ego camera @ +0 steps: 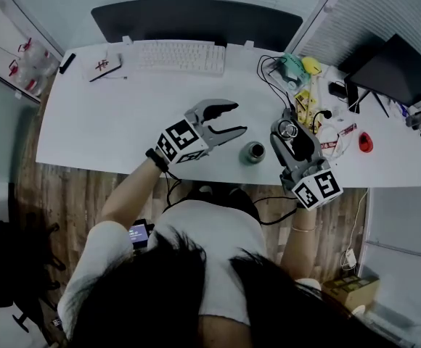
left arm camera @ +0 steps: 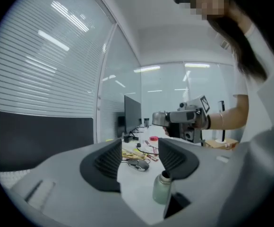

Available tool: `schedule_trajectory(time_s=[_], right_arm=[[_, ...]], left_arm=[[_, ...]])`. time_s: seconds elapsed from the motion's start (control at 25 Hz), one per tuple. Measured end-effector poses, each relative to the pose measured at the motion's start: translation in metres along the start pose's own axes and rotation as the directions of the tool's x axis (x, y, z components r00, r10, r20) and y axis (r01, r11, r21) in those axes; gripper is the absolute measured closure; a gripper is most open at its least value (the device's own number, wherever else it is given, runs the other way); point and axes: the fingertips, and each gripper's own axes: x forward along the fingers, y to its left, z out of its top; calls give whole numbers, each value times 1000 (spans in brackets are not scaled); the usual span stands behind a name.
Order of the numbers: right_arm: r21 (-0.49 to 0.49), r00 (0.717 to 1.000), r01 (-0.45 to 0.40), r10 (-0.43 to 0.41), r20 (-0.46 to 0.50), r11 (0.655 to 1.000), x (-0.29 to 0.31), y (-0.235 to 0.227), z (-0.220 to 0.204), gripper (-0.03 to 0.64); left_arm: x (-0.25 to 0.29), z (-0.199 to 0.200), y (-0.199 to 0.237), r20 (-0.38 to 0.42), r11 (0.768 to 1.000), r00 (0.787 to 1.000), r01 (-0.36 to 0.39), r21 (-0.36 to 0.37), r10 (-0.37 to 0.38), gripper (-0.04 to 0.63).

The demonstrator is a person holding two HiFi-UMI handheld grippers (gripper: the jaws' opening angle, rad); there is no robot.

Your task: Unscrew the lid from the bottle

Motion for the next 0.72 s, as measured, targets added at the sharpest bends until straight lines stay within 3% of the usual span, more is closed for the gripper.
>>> schedule_trajectory(time_s=[0.28, 0.48, 0.72], right_arm=[[32, 979, 195, -196, 54, 980, -5, 6, 18, 367], [14, 952, 294, -294, 91, 956, -13, 11, 29, 367], [-26, 929, 365, -361, 86, 931, -20, 10, 31, 367]], left_arm=[[-27, 32, 16, 105, 980, 979, -162, -114, 174, 344], [-39, 48, 16, 133, 960, 958, -235, -150, 256, 385], [-46, 58, 16, 121, 930, 927, -338, -145, 356, 453]])
